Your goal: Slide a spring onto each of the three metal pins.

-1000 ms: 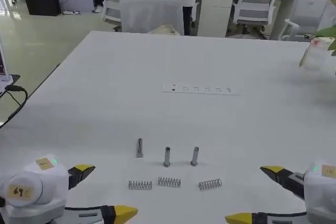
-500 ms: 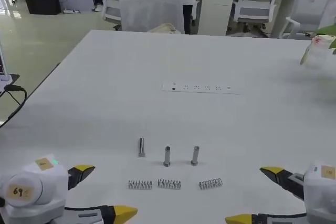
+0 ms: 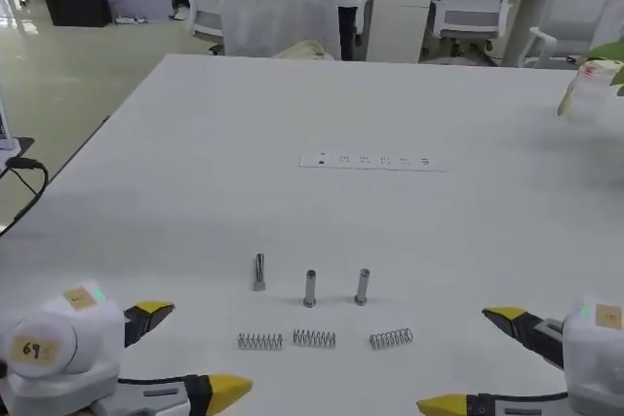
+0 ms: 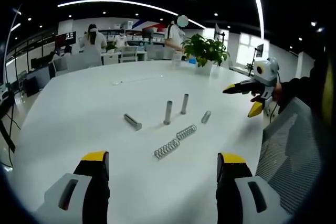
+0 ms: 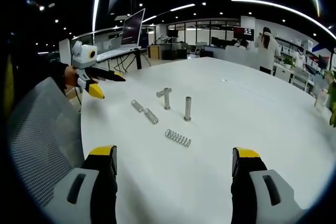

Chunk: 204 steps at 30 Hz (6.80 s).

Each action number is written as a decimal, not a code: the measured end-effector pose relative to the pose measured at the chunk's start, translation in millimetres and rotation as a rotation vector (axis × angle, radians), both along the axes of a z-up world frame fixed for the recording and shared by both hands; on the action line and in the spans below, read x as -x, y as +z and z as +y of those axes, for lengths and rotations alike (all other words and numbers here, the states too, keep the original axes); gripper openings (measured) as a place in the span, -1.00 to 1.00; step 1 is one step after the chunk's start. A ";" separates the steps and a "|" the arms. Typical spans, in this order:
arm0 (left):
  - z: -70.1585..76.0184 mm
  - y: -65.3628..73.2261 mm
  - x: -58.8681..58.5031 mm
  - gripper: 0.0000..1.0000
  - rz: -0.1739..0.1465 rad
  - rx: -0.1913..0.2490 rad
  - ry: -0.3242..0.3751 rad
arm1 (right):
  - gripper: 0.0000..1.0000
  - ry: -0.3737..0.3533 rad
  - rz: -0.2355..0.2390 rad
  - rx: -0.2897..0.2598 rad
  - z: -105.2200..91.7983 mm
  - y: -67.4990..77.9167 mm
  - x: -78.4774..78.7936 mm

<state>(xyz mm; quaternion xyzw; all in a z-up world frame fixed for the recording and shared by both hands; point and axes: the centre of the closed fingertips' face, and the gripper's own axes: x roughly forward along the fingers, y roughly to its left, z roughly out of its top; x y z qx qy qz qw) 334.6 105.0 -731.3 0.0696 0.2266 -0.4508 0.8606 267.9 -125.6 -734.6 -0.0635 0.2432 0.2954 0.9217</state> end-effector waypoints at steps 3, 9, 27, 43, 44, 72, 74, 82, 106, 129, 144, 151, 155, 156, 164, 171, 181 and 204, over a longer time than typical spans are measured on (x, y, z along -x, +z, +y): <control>0.6 2.3 -4.6 0.63 -0.006 -0.004 -0.003 | 0.79 -0.001 0.000 -0.001 -0.1 -0.1 0.1; 0.4 11.7 -18.3 0.62 -0.023 -0.004 -0.004 | 0.79 -0.003 0.001 -0.003 0.0 -0.5 0.4; -15.4 36.7 -68.1 0.53 -0.045 -0.010 -0.004 | 0.78 -0.001 0.009 0.002 -1.5 -0.7 1.1; -46.1 18.5 -106.5 0.35 -0.006 -0.039 0.026 | 0.78 -0.013 0.032 -0.001 -5.2 -8.7 2.2; -48.0 17.5 -108.9 0.35 -0.005 -0.036 0.030 | 0.78 -0.013 0.032 -0.001 -4.8 -8.8 2.4; -65.5 -38.9 -147.4 -0.30 0.065 -0.157 0.121 | 0.77 0.000 0.070 -0.010 0.3 -21.3 3.3; -65.5 -39.6 -148.7 -0.35 0.064 -0.163 0.121 | 0.77 0.000 0.071 -0.012 0.1 -22.2 2.7; -67.5 -43.3 -150.1 -0.54 0.066 -0.184 0.111 | 0.76 0.000 0.075 -0.017 0.7 -24.0 1.6; -67.5 -49.1 -150.4 -0.90 0.053 -0.247 0.077 | 0.76 -0.006 0.079 -0.036 0.2 -24.9 0.7; -67.1 -49.3 -148.4 -1.00 0.073 -0.275 0.077 | 0.74 -0.013 0.070 -0.041 -1.9 -23.9 0.3; -60.5 -28.0 -137.4 -1.00 0.064 -0.239 0.085 | 0.72 0.000 0.052 -0.039 1.6 -17.9 -0.4; -57.8 -23.3 -127.3 -1.00 0.066 -0.220 0.091 | 0.72 0.005 0.043 -0.031 2.3 -14.2 3.4; -57.2 -19.2 -121.9 -1.00 0.062 -0.209 0.089 | 0.72 0.010 0.039 -0.027 3.9 -12.4 3.5; -56.4 -17.5 -120.4 -1.00 0.061 -0.204 0.089 | 0.72 0.013 0.037 -0.024 4.5 -11.8 3.3; -50.5 -10.7 -111.1 -1.00 0.060 -0.179 0.090 | 0.72 0.021 0.025 -0.018 7.9 -8.3 1.8; -48.6 -9.6 -103.4 -1.00 0.051 -0.174 0.084 | 0.72 0.026 0.016 -0.012 8.6 -5.7 1.2; -46.5 -8.1 -93.4 -1.00 0.051 -0.162 0.077 | 0.72 0.036 0.006 -0.002 11.2 -1.0 -0.2; -49.1 -9.3 -87.8 -1.00 0.034 -0.157 0.053 | 0.72 0.045 -0.010 0.020 12.7 8.7 -1.2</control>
